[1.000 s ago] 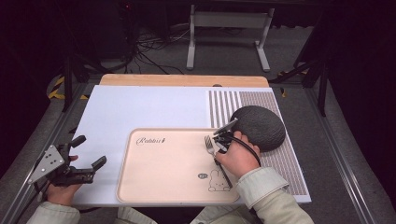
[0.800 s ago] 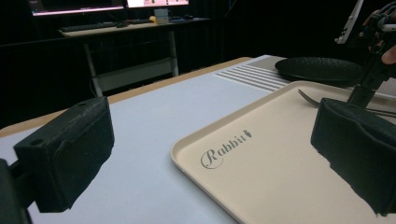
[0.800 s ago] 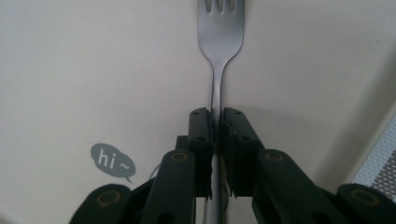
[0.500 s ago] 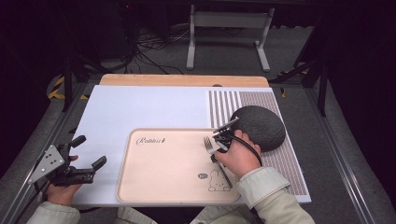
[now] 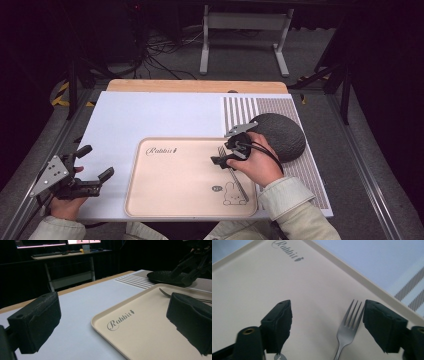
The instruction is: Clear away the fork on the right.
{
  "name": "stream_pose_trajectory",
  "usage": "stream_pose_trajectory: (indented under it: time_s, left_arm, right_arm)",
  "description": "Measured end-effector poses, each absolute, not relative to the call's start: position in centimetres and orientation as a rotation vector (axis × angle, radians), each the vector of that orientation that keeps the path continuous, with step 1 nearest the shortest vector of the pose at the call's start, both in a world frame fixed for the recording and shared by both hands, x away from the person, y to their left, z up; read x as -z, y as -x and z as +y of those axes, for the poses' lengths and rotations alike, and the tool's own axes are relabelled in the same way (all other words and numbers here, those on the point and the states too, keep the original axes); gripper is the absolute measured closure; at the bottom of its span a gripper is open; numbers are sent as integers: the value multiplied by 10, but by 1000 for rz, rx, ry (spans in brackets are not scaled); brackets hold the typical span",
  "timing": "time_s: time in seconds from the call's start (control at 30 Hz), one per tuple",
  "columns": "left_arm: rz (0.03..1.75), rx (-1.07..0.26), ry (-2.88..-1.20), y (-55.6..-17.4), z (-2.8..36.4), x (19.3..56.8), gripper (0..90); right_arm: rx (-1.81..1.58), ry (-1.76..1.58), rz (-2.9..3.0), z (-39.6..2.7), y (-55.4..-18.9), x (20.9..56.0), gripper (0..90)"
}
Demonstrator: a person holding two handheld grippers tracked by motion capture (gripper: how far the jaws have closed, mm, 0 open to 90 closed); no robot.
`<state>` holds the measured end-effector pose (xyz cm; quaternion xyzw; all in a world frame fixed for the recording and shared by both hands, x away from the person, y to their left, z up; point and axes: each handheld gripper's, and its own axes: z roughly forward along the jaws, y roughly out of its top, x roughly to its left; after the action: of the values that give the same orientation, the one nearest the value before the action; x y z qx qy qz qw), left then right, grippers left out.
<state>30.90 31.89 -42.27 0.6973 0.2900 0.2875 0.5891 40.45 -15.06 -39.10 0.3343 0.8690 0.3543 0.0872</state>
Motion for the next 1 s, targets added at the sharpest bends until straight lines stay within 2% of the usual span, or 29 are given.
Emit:
stream_pose_trajectory:
  time_s: [0.03,0.17,0.27,0.3,0.37,1.0]
  left_arm:
    - [674,-669,-1624,-309,319,423,2]
    - [675,-669,-1623,-309,319,423,2]
    - [674,-667,-1625,-309,319,423,2]
    - [674,-669,-1624,-309,319,423,2]
    - [673,-669,-1624,-309,319,423,2]
    - [673,-666,-1627,-309,318,423,4]
  right_arm:
    - [-1060,-945,2604,-150,-405,391,328]
    - [-1058,-679,2679,-149,-406,388,619]
    - [-1030,-567,2712,-148,-407,388,754]
    - [-1023,-553,2723,-148,-409,388,770]
    - [-996,-537,2762,-149,-412,389,882]
    - [-811,-576,2848,-151,-425,418,900]
